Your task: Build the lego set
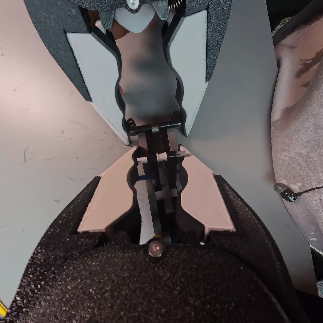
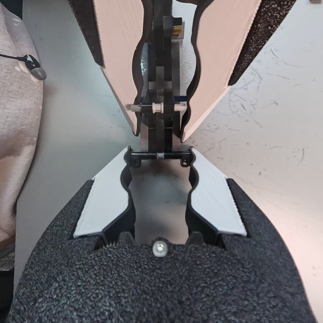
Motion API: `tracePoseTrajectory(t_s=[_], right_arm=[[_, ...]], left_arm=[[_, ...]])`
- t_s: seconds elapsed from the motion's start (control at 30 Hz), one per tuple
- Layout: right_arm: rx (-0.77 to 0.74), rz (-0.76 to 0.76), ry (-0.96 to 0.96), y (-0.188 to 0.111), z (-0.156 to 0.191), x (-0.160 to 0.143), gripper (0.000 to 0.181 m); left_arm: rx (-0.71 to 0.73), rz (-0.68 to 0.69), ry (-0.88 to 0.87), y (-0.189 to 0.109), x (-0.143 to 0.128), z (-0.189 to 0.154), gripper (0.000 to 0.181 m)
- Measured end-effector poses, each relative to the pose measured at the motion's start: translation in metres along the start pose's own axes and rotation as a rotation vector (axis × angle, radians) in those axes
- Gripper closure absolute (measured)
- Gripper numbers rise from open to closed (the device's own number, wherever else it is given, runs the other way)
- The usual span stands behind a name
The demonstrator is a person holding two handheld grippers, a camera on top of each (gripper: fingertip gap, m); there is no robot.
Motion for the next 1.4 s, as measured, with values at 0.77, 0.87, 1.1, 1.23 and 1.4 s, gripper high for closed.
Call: tracePoseTrajectory(t_s=[0.77,0.87,1.1,1.23,1.4], right_arm=[[-0.019,-0.083,-0.004,0.001,0.000,-0.001,0.117],[-0.031,-0.089,-0.014,0.001,0.001,-0.002,0.118],[-0.142,-0.073,0.069,-0.003,0.004,-0.003,0.116],[-0.338,-0.044,0.307,-0.015,-0.002,-0.015,0.116],[-0.409,-0.020,0.398,-0.023,0.008,-0.026,0.116]], left_arm=[[0.021,0.001,0.044,-0.005,0.000,0.001,0.138],[0.021,-0.003,0.046,-0.005,0.000,0.000,0.138],[0.060,-0.014,0.143,-0.005,0.002,0.001,0.136],[0.166,-0.060,0.152,-0.023,0.003,0.013,0.121],[0.271,-0.143,0.045,-0.062,-0.011,0.025,0.120]])
Point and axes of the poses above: each gripper's, where its closed fingertips meet, y out along the fingers, x out of its top, z = x × y across the jaws, the point moved 6 cm from there along -y, back along the fingers, and after that the axes turned 9 degrees about y, right-handed, at the moved point
